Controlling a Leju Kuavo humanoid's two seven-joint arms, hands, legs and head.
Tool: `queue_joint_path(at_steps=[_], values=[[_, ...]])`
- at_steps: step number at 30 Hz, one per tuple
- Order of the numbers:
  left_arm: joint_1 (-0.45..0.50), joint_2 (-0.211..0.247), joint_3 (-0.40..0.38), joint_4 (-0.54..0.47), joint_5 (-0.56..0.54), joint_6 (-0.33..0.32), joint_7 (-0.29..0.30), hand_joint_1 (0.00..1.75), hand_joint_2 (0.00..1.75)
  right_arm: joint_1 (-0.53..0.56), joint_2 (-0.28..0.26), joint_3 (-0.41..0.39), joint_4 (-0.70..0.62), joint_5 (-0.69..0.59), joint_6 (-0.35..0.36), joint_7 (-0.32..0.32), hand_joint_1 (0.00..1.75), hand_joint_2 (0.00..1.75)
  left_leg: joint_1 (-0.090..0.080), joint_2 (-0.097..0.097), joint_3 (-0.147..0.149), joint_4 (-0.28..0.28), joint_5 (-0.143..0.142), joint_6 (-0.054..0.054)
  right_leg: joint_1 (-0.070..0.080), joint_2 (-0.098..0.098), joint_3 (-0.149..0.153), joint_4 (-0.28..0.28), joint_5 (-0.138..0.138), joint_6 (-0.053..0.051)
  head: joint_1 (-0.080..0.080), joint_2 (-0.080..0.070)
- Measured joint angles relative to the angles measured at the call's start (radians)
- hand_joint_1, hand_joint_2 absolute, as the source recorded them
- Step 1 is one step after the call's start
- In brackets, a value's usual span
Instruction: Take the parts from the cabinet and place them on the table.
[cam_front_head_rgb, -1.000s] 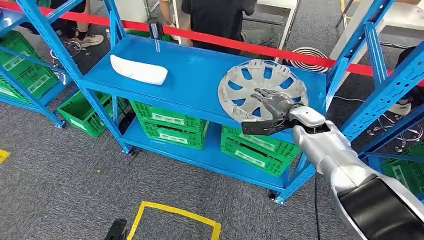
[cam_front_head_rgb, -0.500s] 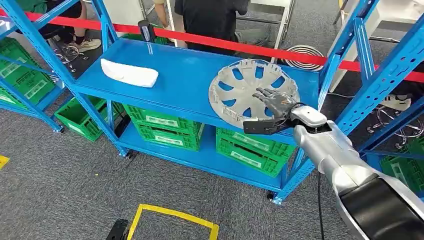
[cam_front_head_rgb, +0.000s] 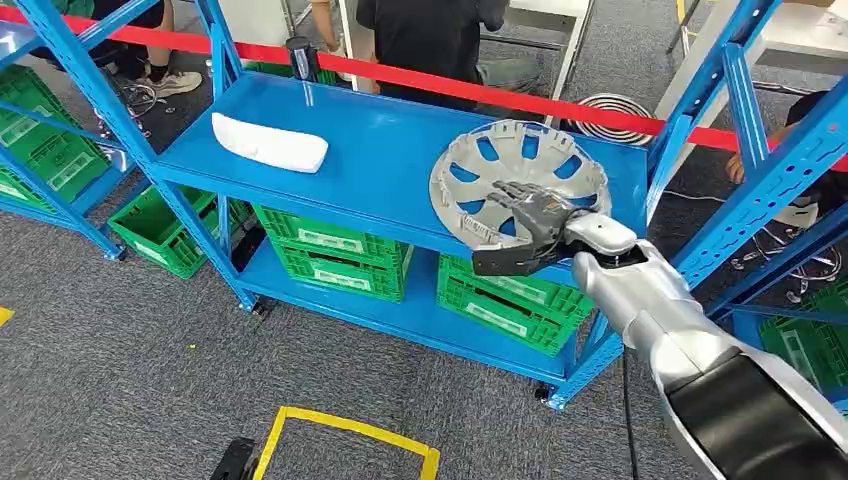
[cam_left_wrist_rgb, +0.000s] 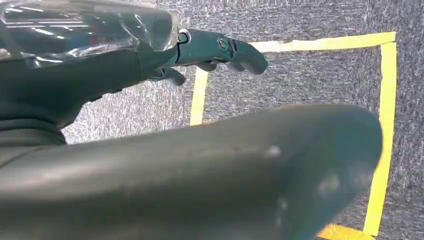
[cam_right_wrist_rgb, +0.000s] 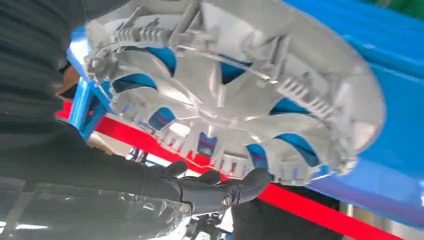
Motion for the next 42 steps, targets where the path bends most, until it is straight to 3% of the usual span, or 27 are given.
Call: queue_joint_path(at_steps=[8,19,27,37,42], values=[[0.003,0.003,0.001,0.005,0.006,-0.004,-0.008,0.0,0.0,0.03,0.027,0.01,0.009,-0.021,0.022,-0.003,0.0,1.75,0.001,0.0,0.0,0.0,0.0,0.0,0.002,0.0,0.0,0.0,0.0,0.0,0.0,0.0],[0.003,0.005,0.001,0.005,-0.004,-0.008,-0.009,0.0,0.0,0.073,0.024,0.013,0.022,-0.028,0.03,0.001,0.0,1.75,0.003,0.0,0.0,0.0,0.0,0.0,0.003,0.0,-0.001,0.0,0.0,0.0,0.0,0.0],[0.003,0.016,0.0,0.005,-0.016,-0.001,-0.01,0.0,0.0,0.08,0.002,0.008,0.027,-0.045,0.046,0.052,0.0,1.75,0.003,0.0,0.0,0.0,0.0,0.0,0.003,-0.001,0.0,0.0,0.0,0.0,0.0,0.0],[0.003,0.024,0.0,0.005,-0.023,0.0,-0.01,0.0,0.0,0.083,-0.027,0.004,0.037,-0.047,0.049,0.063,0.0,1.75,0.002,0.0,0.0,0.0,0.0,0.0,0.003,-0.001,0.0,0.0,0.0,0.0,0.0,0.0],[0.001,0.026,0.0,0.005,-0.039,-0.003,-0.008,0.0,0.0,0.09,-0.036,-0.008,0.039,-0.057,0.051,0.11,0.0,1.75,0.003,0.0,0.001,0.0,0.0,0.0,0.003,-0.001,0.0,0.0,0.0,0.0,0.0,0.0]])
